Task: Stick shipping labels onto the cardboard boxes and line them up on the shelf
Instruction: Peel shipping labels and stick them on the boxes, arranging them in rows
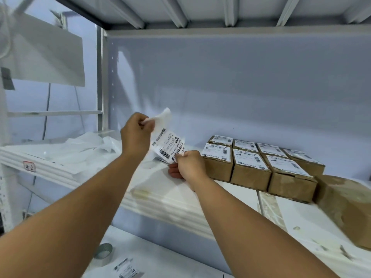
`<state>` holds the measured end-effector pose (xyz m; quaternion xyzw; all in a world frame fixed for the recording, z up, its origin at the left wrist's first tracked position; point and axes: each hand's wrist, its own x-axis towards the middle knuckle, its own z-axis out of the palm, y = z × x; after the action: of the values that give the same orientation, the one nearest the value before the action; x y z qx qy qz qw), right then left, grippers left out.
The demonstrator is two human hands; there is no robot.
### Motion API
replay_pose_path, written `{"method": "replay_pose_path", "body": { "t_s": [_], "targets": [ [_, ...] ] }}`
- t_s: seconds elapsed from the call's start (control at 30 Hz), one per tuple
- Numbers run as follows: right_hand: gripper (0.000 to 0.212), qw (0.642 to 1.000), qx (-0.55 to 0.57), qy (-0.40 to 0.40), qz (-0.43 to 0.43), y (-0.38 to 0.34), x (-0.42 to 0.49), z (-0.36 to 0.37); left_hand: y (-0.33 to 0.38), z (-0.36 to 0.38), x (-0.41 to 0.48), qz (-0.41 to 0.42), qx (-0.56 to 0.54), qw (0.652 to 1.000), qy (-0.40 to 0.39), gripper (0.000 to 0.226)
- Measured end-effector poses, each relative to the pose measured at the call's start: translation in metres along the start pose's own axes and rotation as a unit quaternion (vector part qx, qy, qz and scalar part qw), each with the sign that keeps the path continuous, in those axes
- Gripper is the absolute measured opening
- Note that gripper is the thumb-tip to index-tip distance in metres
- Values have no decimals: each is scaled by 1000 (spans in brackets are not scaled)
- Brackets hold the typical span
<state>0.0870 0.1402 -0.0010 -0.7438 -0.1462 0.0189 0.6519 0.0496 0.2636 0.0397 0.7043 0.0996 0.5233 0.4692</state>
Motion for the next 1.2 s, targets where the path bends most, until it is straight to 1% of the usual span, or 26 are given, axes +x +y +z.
{"method": "replay_pose_path", "body": {
  "t_s": [0.07,0.13,0.17,0.23,0.27,0.33,0.37,0.4,0.43,0.5,0.57,0.6,0.63,0.67,0.77,0.83,0.9,0.97,1.1,1.2],
  "targets": [
    [26,1000,0,-1,4,0,1,0,9,-4,17,-25,-32,999,18,5],
    [27,1000,0,3,-3,0,1,-1,15,-6,26,-31,-36,998,37,5],
    [24,1000,2,3,-7,0,1,-1,16,-7,28,-28,-40,998,37,5],
    [11,999,23,-4,-24,-1,-1,-1,16,-6,26,-15,-58,998,17,11],
    [17,999,39,-7,-28,-1,-2,-1,15,-5,23,-10,-63,998,4,16],
    [49,998,51,-12,-32,-1,-3,-3,12,-3,13,-6,-57,998,-19,19],
    [60,998,40,-14,-35,-2,-5,-4,9,-2,8,-3,-55,998,-29,19],
    [66,999,20,-19,-40,-3,-6,-4,7,-1,2,3,-54,998,-36,16],
    [67,999,-4,-22,-46,-3,-8,-4,5,0,-3,7,-52,998,-40,13],
    [59,997,-40,-24,-65,-4,-12,-4,4,0,-12,8,-39,998,-46,8],
    [37,996,-47,-17,-76,-6,-11,-3,4,0,-21,4,-26,998,-55,9],
    [31,996,-31,-15,-78,-8,-13,-3,6,-1,-25,3,-19,998,-61,9],
    [33,997,-7,-15,-77,-11,-16,-3,8,-2,-29,2,-15,998,-65,10],
    [39,997,28,-17,-73,-14,-18,-3,10,-3,-32,1,-14,998,-69,10],
    [55,988,147,-22,-37,-31,-29,-8,20,-8,-43,4,-25,995,-98,7],
    [56,980,199,-18,-15,-43,-36,-14,28,-10,-51,11,-31,991,-131,2],
    [39,976,218,-1,-19,-53,-45,-24,39,-11,-61,19,-44,987,-154,3],
    [20,978,205,19,-24,-59,-58,-35,52,-8,-72,22,-51,986,-156,5],
    [14,983,168,76,-16,-60,-76,-61,81,1,-94,32,-51,983,-174,10],
    [12,978,175,113,-11,-57,-90,-88,103,12,-115,53,-74,977,-195,19]
  ]
}}
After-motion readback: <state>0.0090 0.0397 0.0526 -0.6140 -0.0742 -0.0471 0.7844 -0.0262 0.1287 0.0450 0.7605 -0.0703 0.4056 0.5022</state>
